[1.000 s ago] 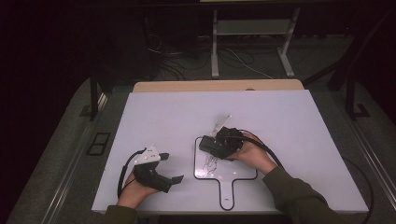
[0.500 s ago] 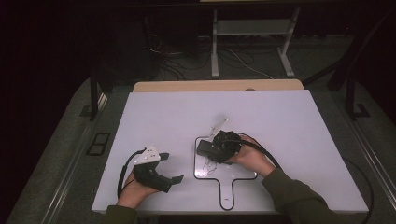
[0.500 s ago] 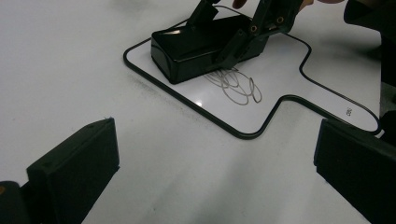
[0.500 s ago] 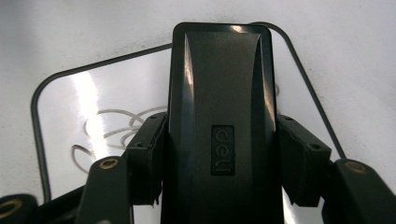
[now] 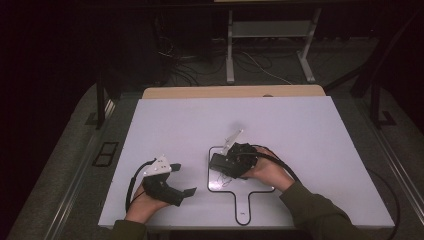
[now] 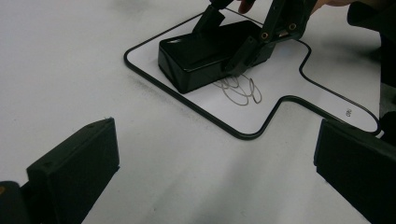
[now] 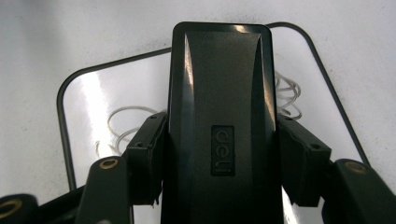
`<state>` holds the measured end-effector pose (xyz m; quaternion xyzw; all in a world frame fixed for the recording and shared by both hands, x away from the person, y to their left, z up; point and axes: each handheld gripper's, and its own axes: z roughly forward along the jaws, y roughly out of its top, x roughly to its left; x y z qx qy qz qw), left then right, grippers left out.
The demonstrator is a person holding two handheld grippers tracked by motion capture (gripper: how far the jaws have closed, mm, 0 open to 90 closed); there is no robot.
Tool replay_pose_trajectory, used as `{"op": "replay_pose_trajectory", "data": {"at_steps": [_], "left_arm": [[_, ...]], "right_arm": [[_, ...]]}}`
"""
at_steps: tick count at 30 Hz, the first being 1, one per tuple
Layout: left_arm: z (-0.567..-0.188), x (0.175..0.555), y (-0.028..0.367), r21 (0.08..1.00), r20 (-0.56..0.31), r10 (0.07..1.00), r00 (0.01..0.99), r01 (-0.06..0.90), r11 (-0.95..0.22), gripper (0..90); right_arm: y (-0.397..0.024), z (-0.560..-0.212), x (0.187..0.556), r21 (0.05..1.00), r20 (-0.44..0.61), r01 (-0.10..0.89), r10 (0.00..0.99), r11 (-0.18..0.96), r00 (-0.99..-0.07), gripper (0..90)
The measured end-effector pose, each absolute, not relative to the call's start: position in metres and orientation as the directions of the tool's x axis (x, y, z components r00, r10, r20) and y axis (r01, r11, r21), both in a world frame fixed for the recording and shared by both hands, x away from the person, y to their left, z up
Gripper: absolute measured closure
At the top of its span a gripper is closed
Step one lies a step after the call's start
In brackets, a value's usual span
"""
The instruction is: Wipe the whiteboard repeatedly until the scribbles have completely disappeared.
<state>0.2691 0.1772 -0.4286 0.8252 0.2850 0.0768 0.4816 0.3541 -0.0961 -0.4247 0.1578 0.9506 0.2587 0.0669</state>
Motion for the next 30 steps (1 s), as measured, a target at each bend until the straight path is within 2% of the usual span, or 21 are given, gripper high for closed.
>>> {"op": "replay_pose_trajectory", "data": {"at_steps": [16,30], "left_arm": [[-0.429,0.269,0.176,0.837,-0.147,0.545,0.826,0.397,-0.377,0.0],[-0.429,0.269,0.175,0.836,-0.143,0.542,0.828,0.394,-0.382,0.0]], "right_arm": [[-0.102,-0.423,0.334,0.492,-0.067,0.228,0.297,0.840,-0.952,38.8],[-0.084,-0.423,0.326,0.494,-0.060,0.193,0.254,0.848,-0.965,38.8]]}}
